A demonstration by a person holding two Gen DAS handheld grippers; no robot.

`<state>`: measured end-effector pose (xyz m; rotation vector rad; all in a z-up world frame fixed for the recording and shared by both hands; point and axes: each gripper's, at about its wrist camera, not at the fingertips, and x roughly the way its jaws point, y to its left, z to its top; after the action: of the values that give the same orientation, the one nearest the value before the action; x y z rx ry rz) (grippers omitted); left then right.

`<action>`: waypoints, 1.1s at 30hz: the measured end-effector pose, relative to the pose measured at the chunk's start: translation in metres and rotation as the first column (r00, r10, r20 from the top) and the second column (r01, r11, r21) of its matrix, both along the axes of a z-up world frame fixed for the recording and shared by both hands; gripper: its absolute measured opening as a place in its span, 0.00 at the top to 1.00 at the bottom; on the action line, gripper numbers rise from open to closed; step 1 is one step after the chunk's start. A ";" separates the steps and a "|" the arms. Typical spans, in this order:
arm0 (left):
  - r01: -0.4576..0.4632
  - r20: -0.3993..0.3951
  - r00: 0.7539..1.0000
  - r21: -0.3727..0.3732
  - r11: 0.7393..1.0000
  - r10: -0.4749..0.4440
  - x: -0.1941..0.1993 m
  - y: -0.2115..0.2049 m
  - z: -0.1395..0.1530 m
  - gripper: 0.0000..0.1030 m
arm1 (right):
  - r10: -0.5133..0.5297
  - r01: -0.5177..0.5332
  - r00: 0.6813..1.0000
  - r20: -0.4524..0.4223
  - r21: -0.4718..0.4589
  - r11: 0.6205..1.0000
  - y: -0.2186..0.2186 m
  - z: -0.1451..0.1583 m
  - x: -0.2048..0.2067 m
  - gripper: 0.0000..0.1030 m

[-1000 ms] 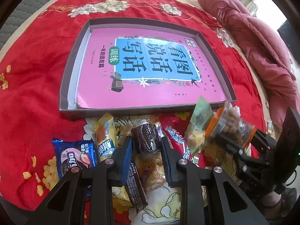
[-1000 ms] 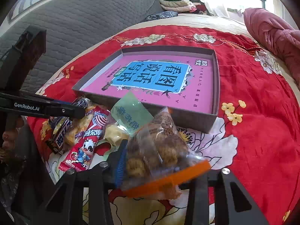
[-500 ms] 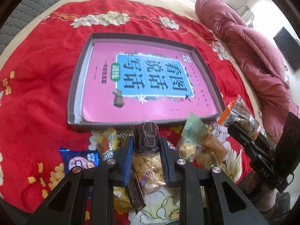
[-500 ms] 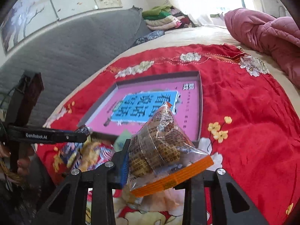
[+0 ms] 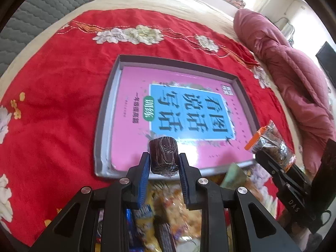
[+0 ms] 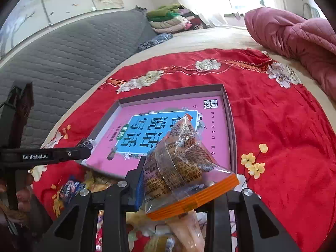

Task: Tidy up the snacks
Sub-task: 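Lift and carry the cookie bag and chocolate candy over the pink tray with both tools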

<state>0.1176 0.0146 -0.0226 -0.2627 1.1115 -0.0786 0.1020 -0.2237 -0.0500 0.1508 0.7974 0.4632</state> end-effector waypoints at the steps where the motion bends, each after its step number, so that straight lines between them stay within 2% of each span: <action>1: -0.008 0.000 1.000 -0.002 1.000 0.008 0.002 0.002 -0.002 0.73 | -0.007 0.007 1.000 -0.005 -0.001 1.000 0.000 -0.002 0.003 0.67; 11: -0.030 -0.021 0.999 0.015 0.999 0.030 0.016 0.004 -0.017 0.73 | -0.065 0.065 0.997 -0.050 -0.007 0.998 -0.003 -0.018 0.023 0.67; 26: -0.034 -0.047 0.998 0.034 0.999 0.036 0.028 0.000 -0.031 0.73 | -0.065 0.061 0.995 -0.075 -0.054 0.997 0.004 -0.033 0.031 0.66; 29: -0.036 -0.050 0.998 0.034 0.999 0.037 0.028 0.001 -0.033 0.73 | -0.074 0.070 0.994 -0.077 -0.059 0.996 0.002 -0.033 0.032 0.64; 33: -0.036 -0.044 0.998 0.038 0.999 0.038 0.029 0.002 -0.032 0.73 | -0.087 0.083 0.994 -0.069 -0.066 0.994 0.000 -0.032 0.030 0.55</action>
<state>0.1469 0.0171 -0.0547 -0.2528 1.1507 -0.0192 0.1320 -0.2236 -0.0819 0.1426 0.8722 0.3532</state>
